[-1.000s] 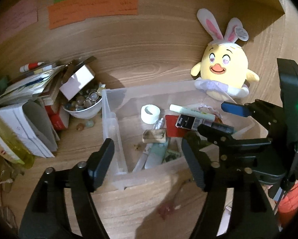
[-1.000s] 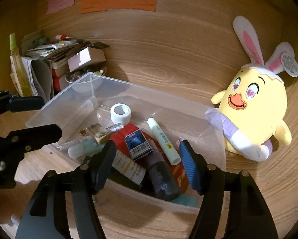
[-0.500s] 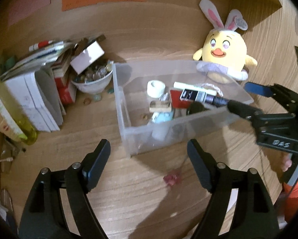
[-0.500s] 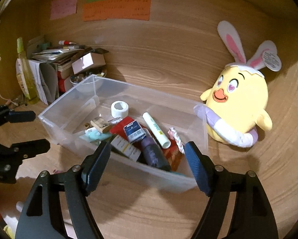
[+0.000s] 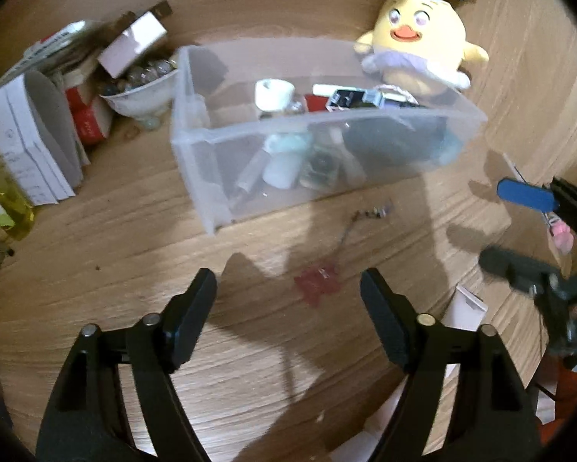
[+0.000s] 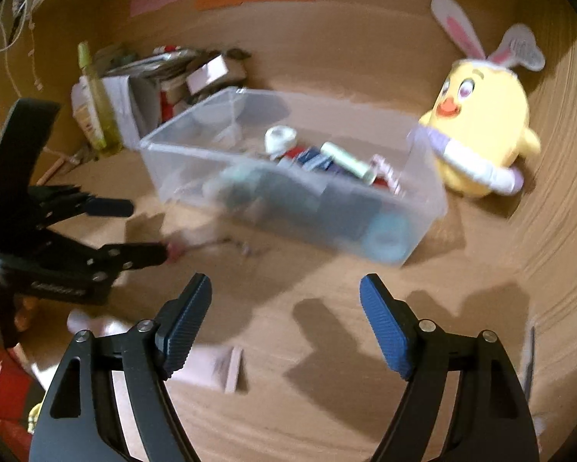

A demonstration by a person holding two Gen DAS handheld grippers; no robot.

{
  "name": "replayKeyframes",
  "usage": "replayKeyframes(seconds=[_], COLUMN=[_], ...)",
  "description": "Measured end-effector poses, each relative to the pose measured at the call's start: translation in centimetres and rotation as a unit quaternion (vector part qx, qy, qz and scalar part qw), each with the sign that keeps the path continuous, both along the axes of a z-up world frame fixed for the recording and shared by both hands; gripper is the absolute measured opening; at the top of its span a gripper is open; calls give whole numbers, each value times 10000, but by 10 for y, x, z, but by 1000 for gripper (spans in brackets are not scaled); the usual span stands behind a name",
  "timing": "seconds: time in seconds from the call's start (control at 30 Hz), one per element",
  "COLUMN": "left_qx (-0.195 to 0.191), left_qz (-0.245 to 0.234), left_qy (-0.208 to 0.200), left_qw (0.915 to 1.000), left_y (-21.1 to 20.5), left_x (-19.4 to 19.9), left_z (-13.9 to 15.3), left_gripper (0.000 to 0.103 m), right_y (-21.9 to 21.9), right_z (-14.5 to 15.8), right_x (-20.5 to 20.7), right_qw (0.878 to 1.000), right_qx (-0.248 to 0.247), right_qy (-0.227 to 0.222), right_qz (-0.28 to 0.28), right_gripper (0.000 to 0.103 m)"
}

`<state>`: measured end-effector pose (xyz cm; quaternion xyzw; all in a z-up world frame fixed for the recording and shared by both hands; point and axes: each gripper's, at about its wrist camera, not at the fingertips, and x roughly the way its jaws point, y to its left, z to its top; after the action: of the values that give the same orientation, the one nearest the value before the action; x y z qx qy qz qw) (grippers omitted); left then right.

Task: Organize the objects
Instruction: 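Withdraw both open grippers back toward the desk items, then grasp the pink charm with the left gripper while the right grasps the pink-white tube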

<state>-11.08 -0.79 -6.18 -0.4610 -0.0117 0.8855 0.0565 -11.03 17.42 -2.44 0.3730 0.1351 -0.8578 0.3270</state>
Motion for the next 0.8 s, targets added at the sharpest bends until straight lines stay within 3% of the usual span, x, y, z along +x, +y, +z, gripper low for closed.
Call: replayKeyframes(seconds=[0.17, 0.33, 0.5, 0.8], left_qx=[-12, -230, -228, -41], left_qz=[-188, -267, -177, 404], left_qy=[10, 214, 225, 181], left_qw=[9998, 9992, 9993, 9990], left_y=[9, 15, 10, -29], left_x=[-3, 0, 7, 48], left_z=[-6, -6, -5, -5], left_gripper=[56, 27, 27, 27], right_y=[-1, -10, -29, -71], right_z=[-9, -16, -26, -38], right_x=[21, 41, 55, 70], right_qw=[9990, 9968, 9926, 9780], right_qx=[-44, 28, 242, 936], right_qy=[-200, -219, -245, 54], right_qz=[406, 773, 1165, 1862], right_gripper=[77, 84, 84, 84])
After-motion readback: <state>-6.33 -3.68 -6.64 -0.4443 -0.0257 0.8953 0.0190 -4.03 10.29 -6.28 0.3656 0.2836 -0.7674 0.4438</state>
